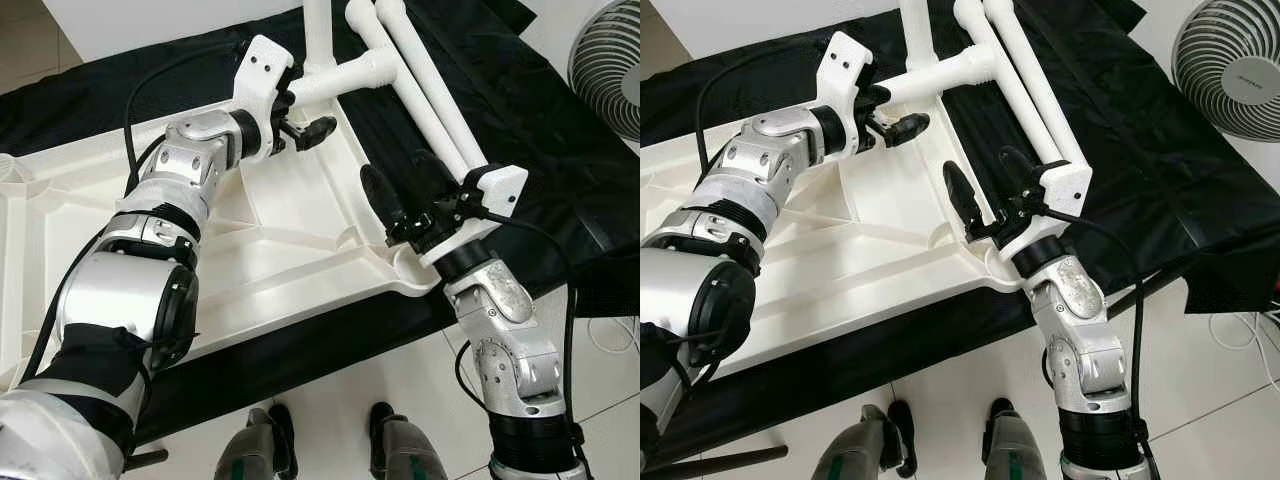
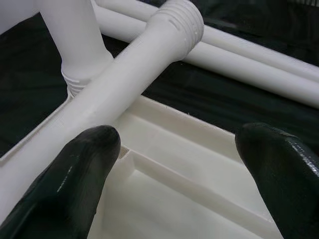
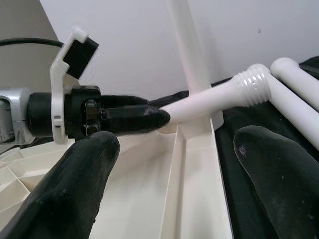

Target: Building children table

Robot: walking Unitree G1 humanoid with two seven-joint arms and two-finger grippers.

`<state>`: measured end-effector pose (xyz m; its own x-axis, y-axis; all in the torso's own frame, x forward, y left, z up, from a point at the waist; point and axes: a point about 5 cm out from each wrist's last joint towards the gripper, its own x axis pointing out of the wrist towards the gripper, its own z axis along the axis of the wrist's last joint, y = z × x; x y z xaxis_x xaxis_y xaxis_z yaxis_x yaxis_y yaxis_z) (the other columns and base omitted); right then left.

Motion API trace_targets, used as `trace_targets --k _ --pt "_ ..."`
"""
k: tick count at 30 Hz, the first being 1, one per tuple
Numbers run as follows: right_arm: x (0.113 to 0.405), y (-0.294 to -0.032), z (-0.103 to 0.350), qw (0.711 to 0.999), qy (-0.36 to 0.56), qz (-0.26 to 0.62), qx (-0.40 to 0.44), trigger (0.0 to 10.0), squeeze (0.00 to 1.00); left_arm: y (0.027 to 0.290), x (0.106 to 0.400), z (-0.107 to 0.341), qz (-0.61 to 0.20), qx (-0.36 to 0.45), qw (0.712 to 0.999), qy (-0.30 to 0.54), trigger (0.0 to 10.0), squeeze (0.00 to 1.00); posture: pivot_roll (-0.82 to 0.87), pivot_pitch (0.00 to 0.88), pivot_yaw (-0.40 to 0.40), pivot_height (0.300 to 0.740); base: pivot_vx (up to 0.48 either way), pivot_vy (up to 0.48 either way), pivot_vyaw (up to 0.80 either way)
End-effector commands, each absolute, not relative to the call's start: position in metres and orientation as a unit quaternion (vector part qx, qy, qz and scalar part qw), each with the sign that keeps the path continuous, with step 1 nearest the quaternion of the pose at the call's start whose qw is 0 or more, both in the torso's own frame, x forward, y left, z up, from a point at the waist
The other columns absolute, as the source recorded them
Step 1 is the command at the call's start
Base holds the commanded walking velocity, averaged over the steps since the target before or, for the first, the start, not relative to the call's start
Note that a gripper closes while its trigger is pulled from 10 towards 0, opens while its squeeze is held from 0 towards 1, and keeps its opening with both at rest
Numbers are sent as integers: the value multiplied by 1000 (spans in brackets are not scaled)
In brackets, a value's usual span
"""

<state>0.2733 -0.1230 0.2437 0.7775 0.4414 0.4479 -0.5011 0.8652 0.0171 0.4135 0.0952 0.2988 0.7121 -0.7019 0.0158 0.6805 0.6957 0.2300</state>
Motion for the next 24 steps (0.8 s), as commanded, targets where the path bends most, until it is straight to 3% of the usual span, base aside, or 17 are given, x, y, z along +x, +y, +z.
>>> trace_targets --k 1,13,24 --pt "272 -122 245 943 -222 241 60 10000 0 105 419 305 -280 80 954 -76 10000 0 -122 295 105 740 0 0 0" --pt "297 -142 227 972 -191 134 4 10000 0 146 403 283 -237 16 965 -112 10000 0 -99 222 122 740 0 0 0" --pt "315 -156 213 982 -170 75 -26 10000 0 149 380 243 -207 14 973 -103 10000 0 -105 160 119 740 0 0 0"
